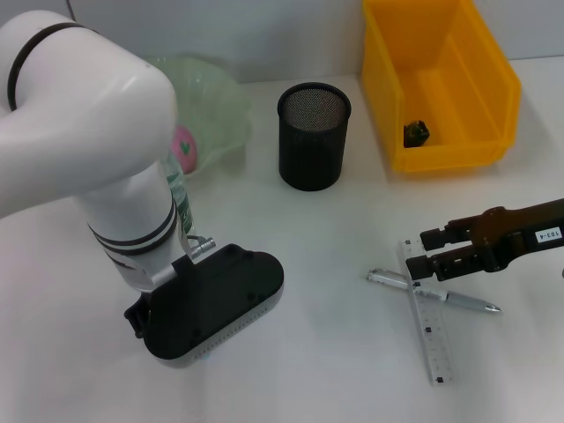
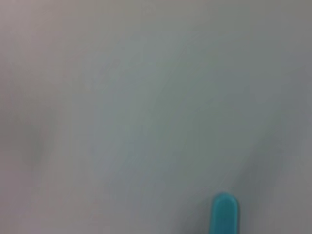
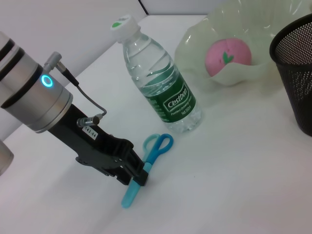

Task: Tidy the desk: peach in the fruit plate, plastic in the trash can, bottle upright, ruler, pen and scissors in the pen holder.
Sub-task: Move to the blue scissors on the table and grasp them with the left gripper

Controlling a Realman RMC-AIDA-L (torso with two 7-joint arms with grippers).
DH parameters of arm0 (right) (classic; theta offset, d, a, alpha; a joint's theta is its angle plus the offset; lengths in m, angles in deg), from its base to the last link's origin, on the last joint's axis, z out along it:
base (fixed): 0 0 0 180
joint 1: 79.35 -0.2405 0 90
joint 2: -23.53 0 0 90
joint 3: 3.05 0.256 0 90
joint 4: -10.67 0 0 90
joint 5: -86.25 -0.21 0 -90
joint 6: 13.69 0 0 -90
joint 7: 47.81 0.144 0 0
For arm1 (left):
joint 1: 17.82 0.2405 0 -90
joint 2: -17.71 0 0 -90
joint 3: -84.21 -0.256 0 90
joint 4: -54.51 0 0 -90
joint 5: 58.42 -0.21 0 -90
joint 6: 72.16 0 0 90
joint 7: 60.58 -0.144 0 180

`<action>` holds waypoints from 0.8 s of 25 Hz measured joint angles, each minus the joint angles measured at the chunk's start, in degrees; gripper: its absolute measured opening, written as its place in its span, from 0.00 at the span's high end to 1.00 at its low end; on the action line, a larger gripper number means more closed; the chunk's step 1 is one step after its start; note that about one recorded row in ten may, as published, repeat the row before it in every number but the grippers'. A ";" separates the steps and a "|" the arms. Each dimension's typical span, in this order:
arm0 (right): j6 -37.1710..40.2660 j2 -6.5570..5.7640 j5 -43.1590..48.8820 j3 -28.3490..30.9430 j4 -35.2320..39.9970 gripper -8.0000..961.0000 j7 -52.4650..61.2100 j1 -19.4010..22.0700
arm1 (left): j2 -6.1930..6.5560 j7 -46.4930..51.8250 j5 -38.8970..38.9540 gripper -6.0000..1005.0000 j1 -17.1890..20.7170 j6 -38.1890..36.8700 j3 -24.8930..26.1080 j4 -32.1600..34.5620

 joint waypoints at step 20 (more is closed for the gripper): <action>0.21 0.08 0.00 -0.01 -0.41 0.16 0.06 0.01 | 0.00 -0.05 -0.06 0.73 0.10 0.53 -0.27 0.02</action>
